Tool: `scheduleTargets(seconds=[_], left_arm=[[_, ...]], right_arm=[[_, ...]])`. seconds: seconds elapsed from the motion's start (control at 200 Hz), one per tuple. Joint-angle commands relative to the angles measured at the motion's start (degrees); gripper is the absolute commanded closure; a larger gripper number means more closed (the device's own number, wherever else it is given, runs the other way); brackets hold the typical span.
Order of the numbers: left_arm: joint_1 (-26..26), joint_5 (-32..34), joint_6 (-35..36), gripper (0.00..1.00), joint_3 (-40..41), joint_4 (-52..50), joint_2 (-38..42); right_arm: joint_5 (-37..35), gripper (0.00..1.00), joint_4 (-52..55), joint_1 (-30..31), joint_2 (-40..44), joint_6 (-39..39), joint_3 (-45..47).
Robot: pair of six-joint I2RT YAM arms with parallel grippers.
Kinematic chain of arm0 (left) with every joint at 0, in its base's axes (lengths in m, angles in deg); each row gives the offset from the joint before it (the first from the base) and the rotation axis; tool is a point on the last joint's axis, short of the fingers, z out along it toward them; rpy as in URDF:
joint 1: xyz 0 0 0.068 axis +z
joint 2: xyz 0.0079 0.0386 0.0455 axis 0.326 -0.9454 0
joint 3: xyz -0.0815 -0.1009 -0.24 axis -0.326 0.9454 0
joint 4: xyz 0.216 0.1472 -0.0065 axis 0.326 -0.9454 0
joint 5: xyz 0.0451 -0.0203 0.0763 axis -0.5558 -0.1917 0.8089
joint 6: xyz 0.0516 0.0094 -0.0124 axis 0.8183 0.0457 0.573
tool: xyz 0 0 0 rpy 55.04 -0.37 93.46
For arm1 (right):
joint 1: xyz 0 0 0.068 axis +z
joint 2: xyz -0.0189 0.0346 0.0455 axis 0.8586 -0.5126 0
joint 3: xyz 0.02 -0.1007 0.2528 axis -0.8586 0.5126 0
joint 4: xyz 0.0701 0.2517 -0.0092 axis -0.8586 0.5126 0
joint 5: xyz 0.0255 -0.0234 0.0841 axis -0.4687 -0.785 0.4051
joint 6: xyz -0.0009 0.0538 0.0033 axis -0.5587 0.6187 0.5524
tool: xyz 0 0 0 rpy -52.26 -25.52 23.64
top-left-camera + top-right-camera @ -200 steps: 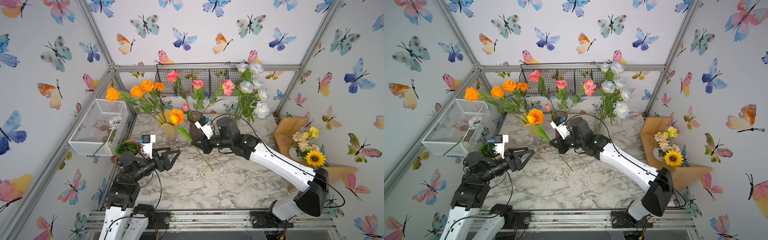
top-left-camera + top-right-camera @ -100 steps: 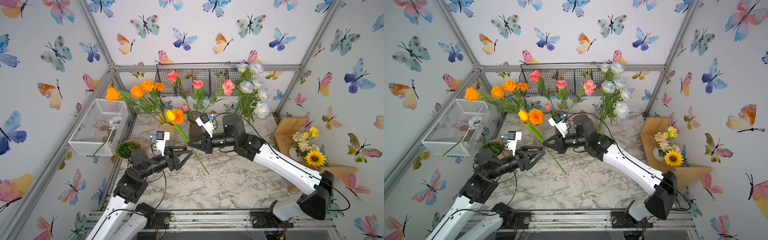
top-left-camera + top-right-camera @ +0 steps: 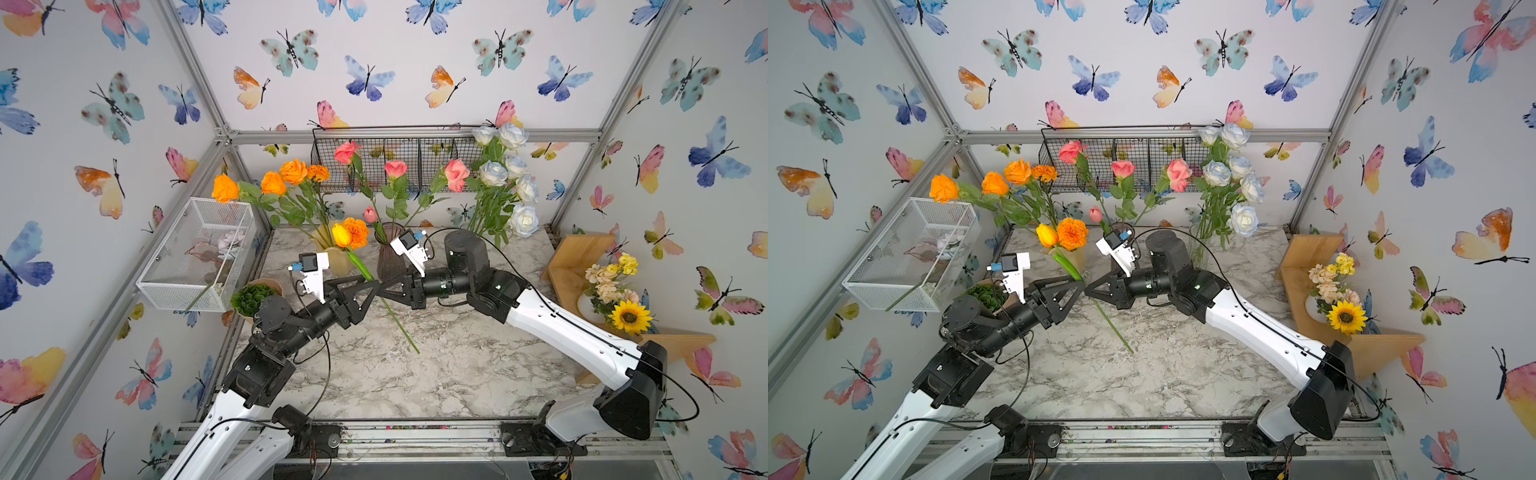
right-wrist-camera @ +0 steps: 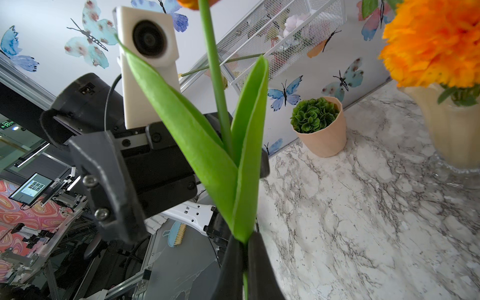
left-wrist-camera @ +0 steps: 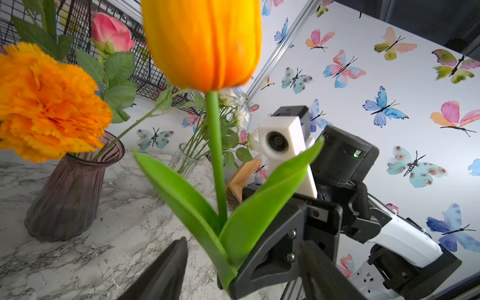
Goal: Arrange the flowers in different vases according to their colors
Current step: Pick up the flower at the center of the board.
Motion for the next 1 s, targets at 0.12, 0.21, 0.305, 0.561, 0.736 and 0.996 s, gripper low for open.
scheduleTargets(seconds=[0.12, 0.21, 0.305, 0.561, 0.736, 0.996], left_arm=[[-0.21, 3.05, 1.77, 0.32, -1.45, 0.88, -1.32], [-0.17, 2.73, 1.21, 0.36, -0.84, 1.90, -1.48], [-0.17, 2.36, 0.70, 0.39, -0.27, 2.53, -1.60], [-0.17, 2.37, -0.04, 0.51, 0.39, 3.13, -1.69], [-0.19, 1.05, -0.79, 0.53, 0.94, 3.48, -2.21], [-0.17, 0.85, -1.06, 0.57, 0.94, 3.63, -2.39]], right_arm=[[2.20, 0.98, -2.79, -0.30, 1.30, 0.72, 0.46], [2.14, 0.98, -3.04, -0.30, 1.38, 0.87, 0.45], [2.20, 0.98, -3.29, -0.30, 1.46, 0.95, 0.55], [2.37, 0.98, -4.39, -0.30, 1.47, 1.62, 0.90], [2.30, 0.98, -4.46, -0.30, 1.54, 1.70, 0.90], [2.13, 0.98, -4.63, -0.30, 1.70, 1.85, 1.17]])
